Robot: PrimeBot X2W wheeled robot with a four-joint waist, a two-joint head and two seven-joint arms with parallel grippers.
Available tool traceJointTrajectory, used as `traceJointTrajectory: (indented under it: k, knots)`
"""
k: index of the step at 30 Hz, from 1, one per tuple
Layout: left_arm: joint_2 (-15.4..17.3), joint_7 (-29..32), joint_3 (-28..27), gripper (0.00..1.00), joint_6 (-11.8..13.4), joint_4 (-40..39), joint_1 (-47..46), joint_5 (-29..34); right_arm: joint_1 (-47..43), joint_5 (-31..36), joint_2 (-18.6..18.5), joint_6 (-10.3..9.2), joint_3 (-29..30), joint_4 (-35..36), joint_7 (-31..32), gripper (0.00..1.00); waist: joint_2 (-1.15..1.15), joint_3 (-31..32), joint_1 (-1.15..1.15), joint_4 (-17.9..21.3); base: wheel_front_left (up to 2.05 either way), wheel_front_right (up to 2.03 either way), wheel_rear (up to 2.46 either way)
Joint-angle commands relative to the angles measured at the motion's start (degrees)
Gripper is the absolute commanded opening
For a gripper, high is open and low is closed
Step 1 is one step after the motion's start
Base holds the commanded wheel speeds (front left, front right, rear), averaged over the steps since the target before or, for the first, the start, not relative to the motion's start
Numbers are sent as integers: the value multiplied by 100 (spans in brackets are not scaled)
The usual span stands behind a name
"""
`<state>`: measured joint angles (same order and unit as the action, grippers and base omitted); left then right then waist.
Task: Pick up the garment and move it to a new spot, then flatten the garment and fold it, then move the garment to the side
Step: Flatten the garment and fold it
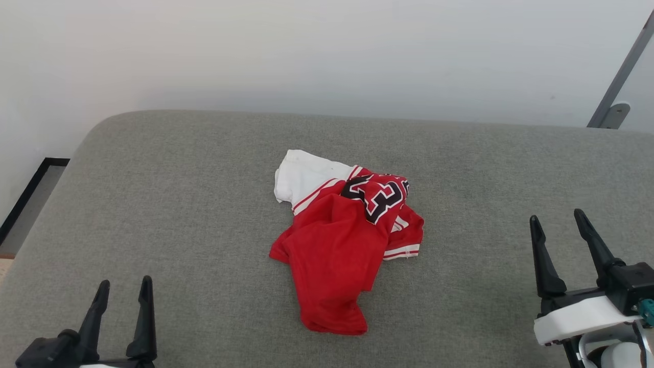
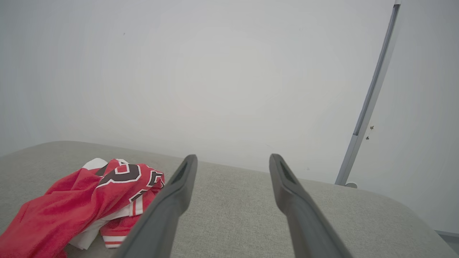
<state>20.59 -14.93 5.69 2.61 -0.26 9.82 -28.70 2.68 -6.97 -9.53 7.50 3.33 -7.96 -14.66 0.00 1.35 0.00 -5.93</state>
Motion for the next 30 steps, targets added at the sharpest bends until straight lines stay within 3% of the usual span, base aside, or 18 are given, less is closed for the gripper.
traceJointTrajectory:
  k: [1, 10, 14, 22, 30]
  knots:
    - [-39, -38, -22, 100, -49, 34, -51, 9, -26, 20, 0, -2, -33, -2, -45, 100, 0, -8, 0, -15, 0, 0, 0]
    - [-243, -35, -127, 100, -96, 71, -156, 70, -4, -98, -111, -2, -458, -43, 121, 100, 0, -75, 0, -223, 0, 0, 0]
    - [-299, -34, -162, 100, -113, 129, -242, 120, 173, -332, -281, -2, -996, -123, 523, 100, 0, -176, 0, -476, 0, 0, 0]
    - [-503, -34, -102, 100, -237, 287, -610, 249, 688, -1176, -835, -1, -2210, -307, 2040, 100, 0, -566, 0, -1217, 0, 0, 0]
    - [-839, -34, -71, 100, -406, 491, -816, 334, 1237, -1612, -1211, -2, -2948, -538, 3472, 100, 0, -865, 0, -1698, 0, 0, 0]
